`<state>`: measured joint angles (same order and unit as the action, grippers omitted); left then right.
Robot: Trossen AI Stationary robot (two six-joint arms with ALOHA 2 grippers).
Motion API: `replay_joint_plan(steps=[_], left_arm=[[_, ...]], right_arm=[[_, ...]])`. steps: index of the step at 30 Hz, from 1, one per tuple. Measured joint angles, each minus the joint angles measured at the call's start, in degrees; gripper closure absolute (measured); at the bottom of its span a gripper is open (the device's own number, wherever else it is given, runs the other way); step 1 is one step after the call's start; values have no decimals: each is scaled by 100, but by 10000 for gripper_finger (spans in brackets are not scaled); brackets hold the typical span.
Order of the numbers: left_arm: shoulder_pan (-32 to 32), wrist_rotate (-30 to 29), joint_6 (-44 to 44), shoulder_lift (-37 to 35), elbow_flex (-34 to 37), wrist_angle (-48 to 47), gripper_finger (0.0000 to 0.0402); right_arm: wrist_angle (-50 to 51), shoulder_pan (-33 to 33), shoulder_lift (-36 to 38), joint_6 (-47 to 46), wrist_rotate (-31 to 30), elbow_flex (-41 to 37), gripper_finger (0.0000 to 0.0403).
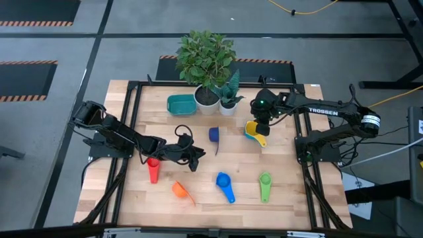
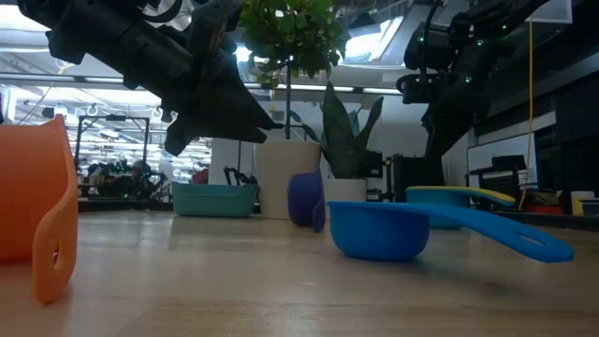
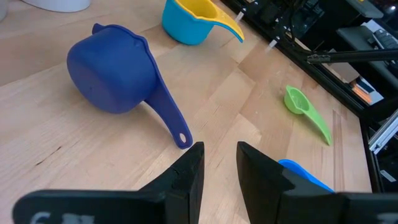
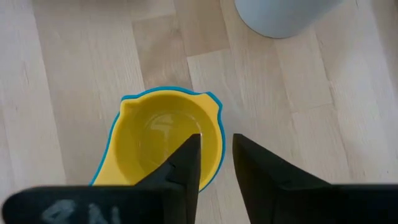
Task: Nest measuring cups in basket
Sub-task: Stack the blue measuring cup on top of the yellow measuring cup
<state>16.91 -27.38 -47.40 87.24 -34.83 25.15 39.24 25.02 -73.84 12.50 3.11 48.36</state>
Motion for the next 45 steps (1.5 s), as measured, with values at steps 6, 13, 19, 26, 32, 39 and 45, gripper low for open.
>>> replay_joint_plan(steps=[6,13,19,26,32,39,45], left_arm=[[-3,-40,5,0,2,256,315],[-15,-229,1074,1,-72,1041,315],[-46,-252,2095,2,-1025,113,315],[-227,-518,2236,33,-2341,-2204,315],[-392,-516,1454,147,-2726,-3066,315],[-541,-109,295,575,-2701,-3650,315],[-700,349,-171,1204,-2713,-3541,315]], right_arm=[[-2,0,2,-1,0,0,305],[-2,0,2,-1,0,0,305],[-4,0,2,-3,0,0,305],[-4,0,2,-3,0,0,305],[-12,0,2,-3,0,0,305],[-26,-2,4,-3,-2,0,305],[-41,-2,6,-3,0,-1,305]])
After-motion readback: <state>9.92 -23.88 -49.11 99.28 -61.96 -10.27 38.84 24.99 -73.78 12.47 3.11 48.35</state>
